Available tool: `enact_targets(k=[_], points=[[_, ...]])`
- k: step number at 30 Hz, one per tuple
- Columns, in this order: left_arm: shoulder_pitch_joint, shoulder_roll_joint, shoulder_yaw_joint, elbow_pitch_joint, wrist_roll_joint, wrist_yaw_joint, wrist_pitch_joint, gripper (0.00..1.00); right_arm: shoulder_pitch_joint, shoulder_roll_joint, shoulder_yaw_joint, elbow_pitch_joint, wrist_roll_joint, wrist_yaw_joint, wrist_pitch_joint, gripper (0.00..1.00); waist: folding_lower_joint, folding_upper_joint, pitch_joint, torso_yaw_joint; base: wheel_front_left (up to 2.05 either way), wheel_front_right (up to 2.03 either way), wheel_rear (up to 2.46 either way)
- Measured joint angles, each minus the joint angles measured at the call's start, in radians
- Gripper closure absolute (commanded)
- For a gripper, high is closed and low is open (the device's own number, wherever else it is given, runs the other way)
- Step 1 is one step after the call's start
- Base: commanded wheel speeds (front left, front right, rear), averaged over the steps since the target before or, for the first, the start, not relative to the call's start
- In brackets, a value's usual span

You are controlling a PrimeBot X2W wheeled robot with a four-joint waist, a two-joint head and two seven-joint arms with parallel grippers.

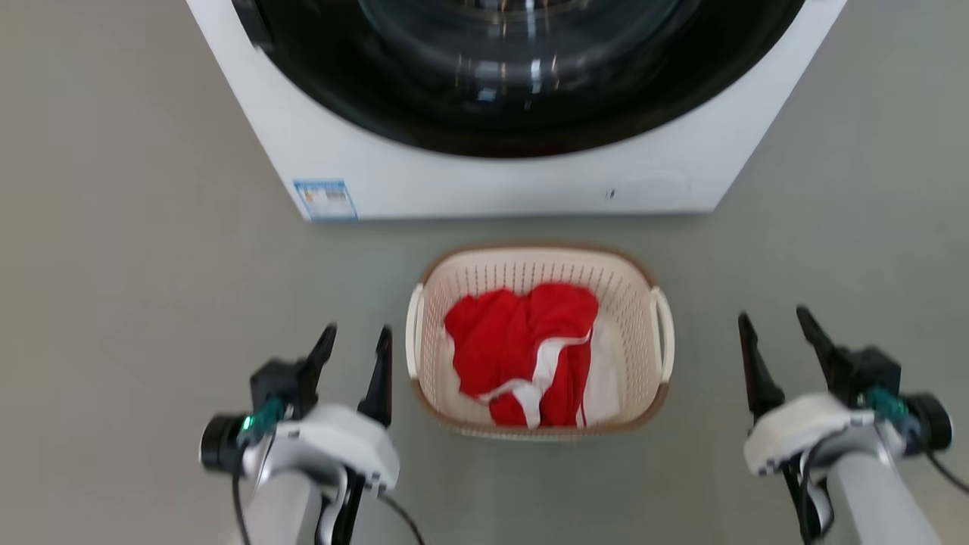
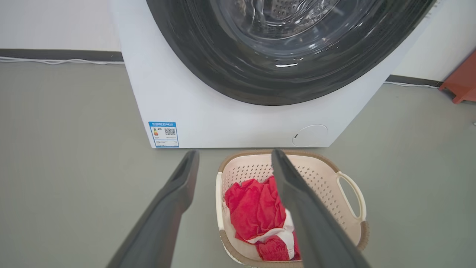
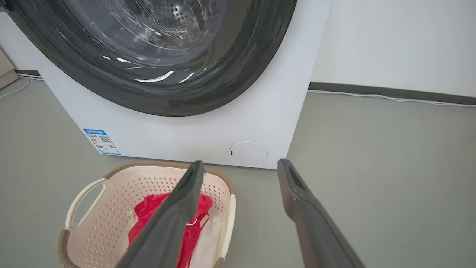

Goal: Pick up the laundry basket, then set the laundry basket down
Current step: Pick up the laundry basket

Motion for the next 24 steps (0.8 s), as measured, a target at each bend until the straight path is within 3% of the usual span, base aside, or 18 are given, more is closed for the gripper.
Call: enact_targets(k=[13,24], points=[[-0.365,-0.005,-0.167,0.301,-0.157,0.037,-0.005,0.00,-0.330,-0.050,0.018,0.288,-0.045,0.000,0.018,0.00,0.0000,0.0000,0.285,0.024,0.00,0.00,0.00],[-0.534,-0.008,-0.247,0.407,-0.254,0.063,-0.005,0.00,-0.476,-0.068,0.036,0.392,-0.062,0.000,0.019,0.00,0.0000,0.0000,0.443,0.033,0.00,0.00,0.00]])
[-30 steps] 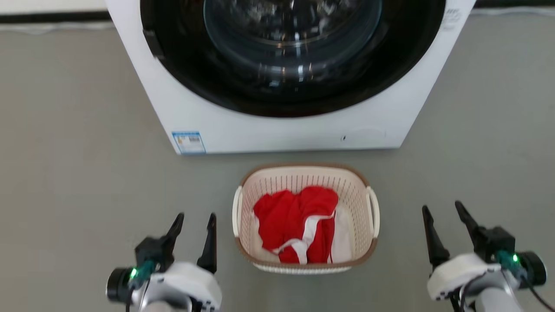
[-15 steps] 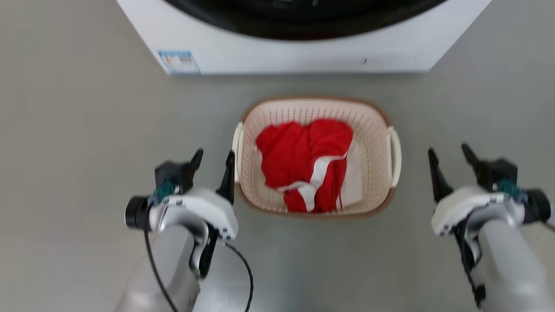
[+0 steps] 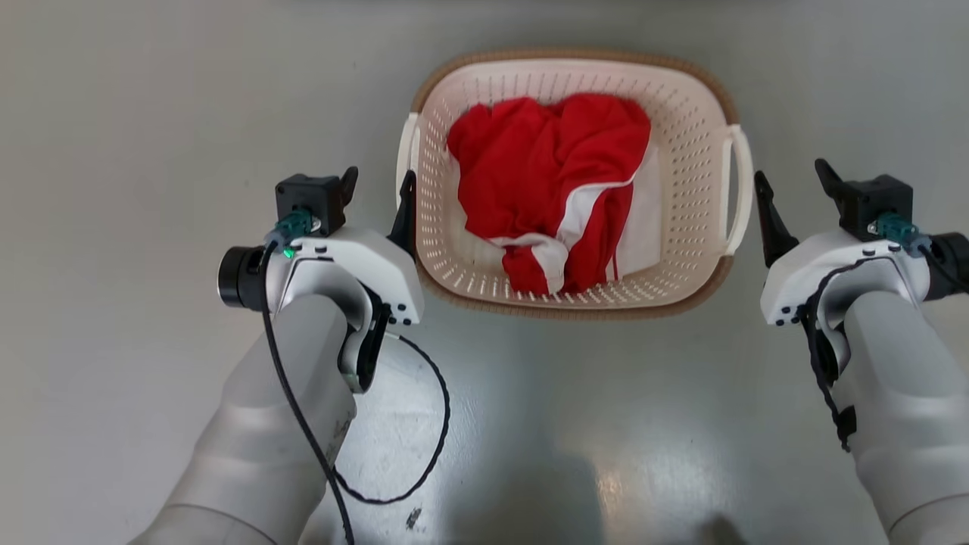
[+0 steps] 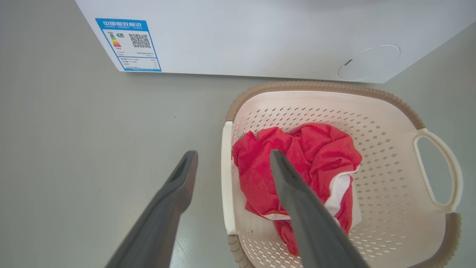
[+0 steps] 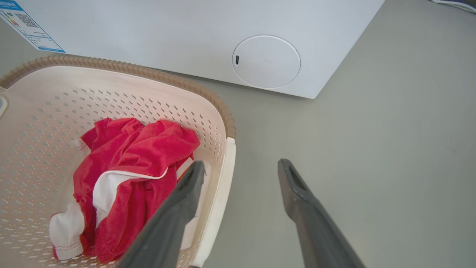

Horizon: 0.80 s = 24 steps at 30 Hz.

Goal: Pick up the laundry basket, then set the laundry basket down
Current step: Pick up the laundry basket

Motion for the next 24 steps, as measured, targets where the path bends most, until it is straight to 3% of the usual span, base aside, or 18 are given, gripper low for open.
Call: enact_targets(k=[24], points=[[-0.155,-0.001,-0.096,0.055,-0.072,0.040,-0.001,0.00,-0.129,0.000,0.007,0.070,-0.019,0.000,-0.019,0.00,0.0000,0.0000,0.179,-0.002,0.00,0.00,0.00]])
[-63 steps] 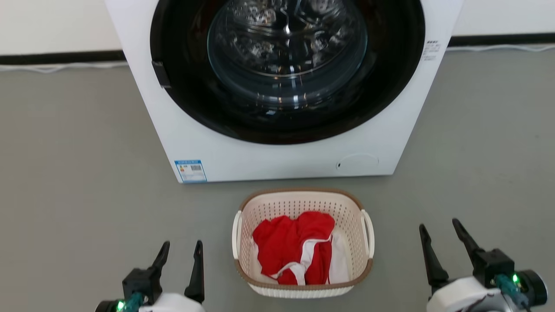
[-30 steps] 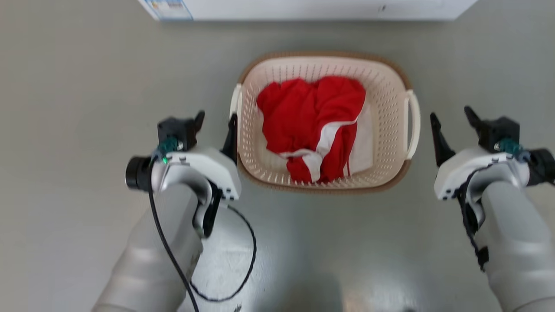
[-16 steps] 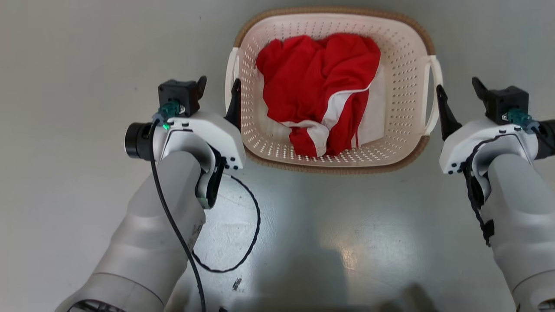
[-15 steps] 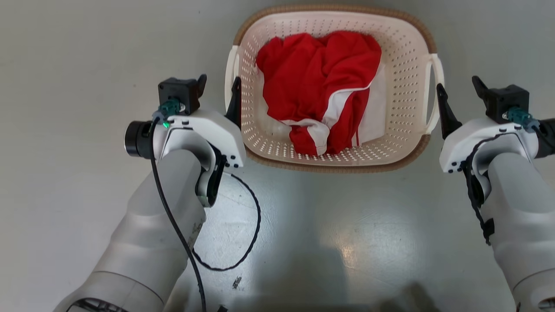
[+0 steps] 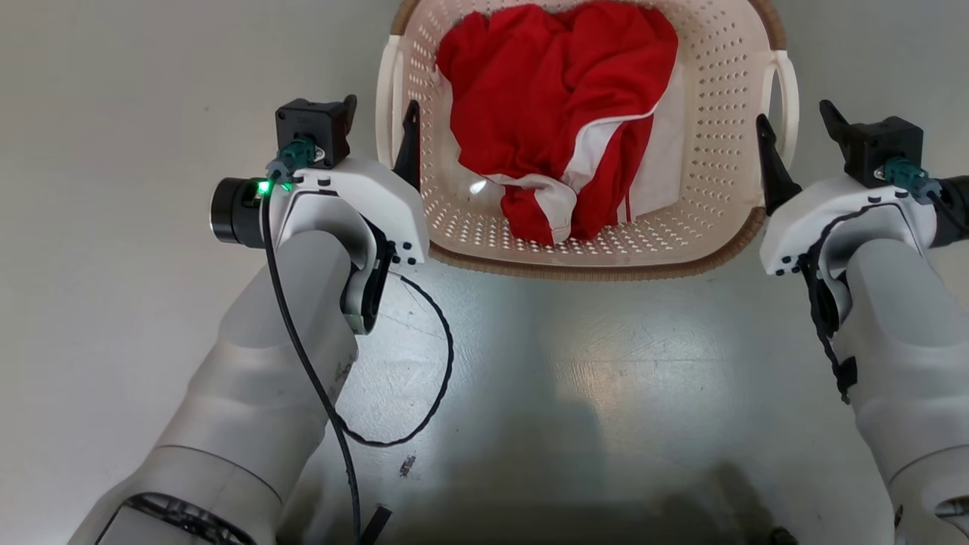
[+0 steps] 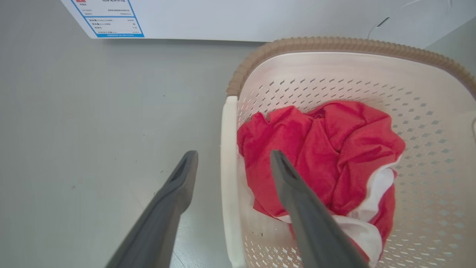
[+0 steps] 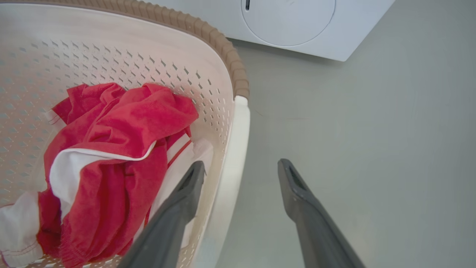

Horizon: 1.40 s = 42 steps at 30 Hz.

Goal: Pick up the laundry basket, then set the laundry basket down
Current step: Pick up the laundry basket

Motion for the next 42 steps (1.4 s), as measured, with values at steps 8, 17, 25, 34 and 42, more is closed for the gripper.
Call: enact_targets(k=[8,17,25,34,42], points=[[-0.060,0.000,-0.014,0.036,0.000,0.011,0.000,0.00,-0.050,0.033,-0.001,0.008,0.000,0.000,0.000,0.00,0.0000,0.0000,0.050,-0.015,0.00,0.00,0.00],[-0.117,0.000,-0.038,0.076,-0.017,0.013,0.000,0.00,-0.081,0.046,-0.007,0.024,0.000,0.000,0.000,0.00,0.0001,0.0001,0.099,-0.027,0.00,0.00,0.00],[-0.135,0.000,-0.070,0.119,-0.032,0.020,0.000,0.00,-0.097,0.056,-0.010,0.048,0.000,0.000,0.000,0.00,0.0001,0.0000,0.097,-0.031,0.00,0.00,0.00],[-0.159,-0.001,-0.103,0.156,-0.050,0.020,0.000,0.00,-0.105,0.063,-0.012,0.082,0.001,0.000,0.000,0.00,0.0000,0.0000,0.087,-0.036,0.00,0.00,0.00],[-0.175,0.000,-0.142,0.203,-0.092,0.020,0.001,0.00,-0.127,0.067,-0.010,0.102,0.002,0.000,-0.002,0.00,0.0001,0.0000,0.085,-0.043,0.00,0.00,0.00]])
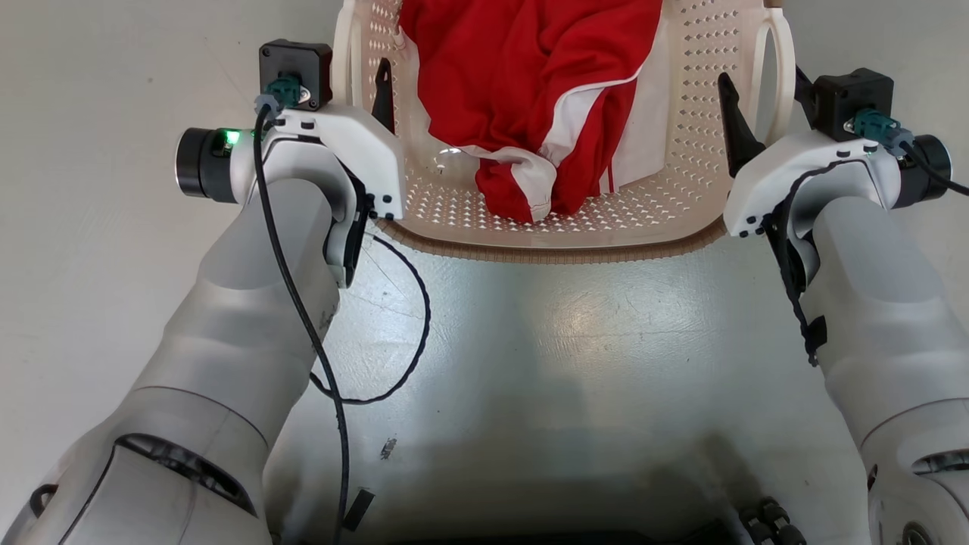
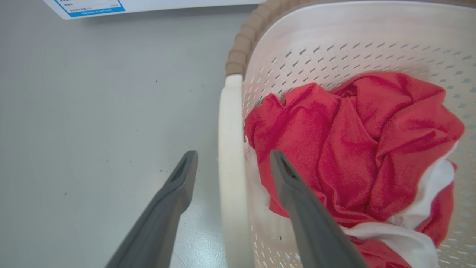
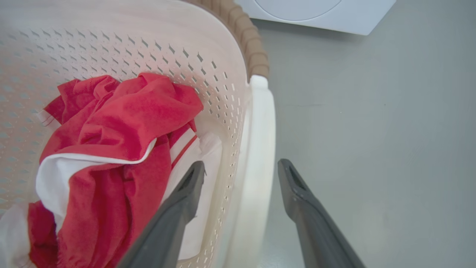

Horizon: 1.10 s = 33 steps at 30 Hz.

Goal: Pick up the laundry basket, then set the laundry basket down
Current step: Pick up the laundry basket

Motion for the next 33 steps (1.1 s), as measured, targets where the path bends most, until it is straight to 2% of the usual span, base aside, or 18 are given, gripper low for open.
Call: enact_targets(k=[14,15,16,18,33], points=[[-0.020,0.000,-0.058,0.036,-0.030,-0.010,0.009,0.00,-0.010,0.006,0.014,0.020,0.019,0.000,-0.001,0.00,0.0000,0.0000,0.008,-0.011,0.00,0.00,0.00],[-0.027,0.000,-0.068,0.038,-0.036,-0.010,0.009,0.00,-0.011,0.006,0.018,0.030,0.023,0.000,-0.001,0.53,-0.0001,0.0000,0.009,-0.012,0.00,0.00,0.00],[-0.028,0.000,-0.075,0.040,-0.039,-0.012,0.026,1.00,-0.012,0.007,0.021,0.042,0.031,0.000,-0.001,1.00,-0.0001,0.0000,0.009,-0.012,0.00,0.00,0.00],[-0.027,0.001,-0.095,0.047,-0.042,-0.023,0.052,1.00,-0.013,0.008,0.025,0.065,0.033,0.001,-0.001,1.00,-0.0001,0.0000,0.009,-0.013,0.00,0.00,0.00],[-0.012,0.000,-0.147,0.059,-0.083,-0.012,0.059,1.00,-0.030,0.018,0.056,0.140,0.089,0.003,0.033,1.00,0.0000,0.0000,-0.046,-0.013,0.00,0.00,0.00]])
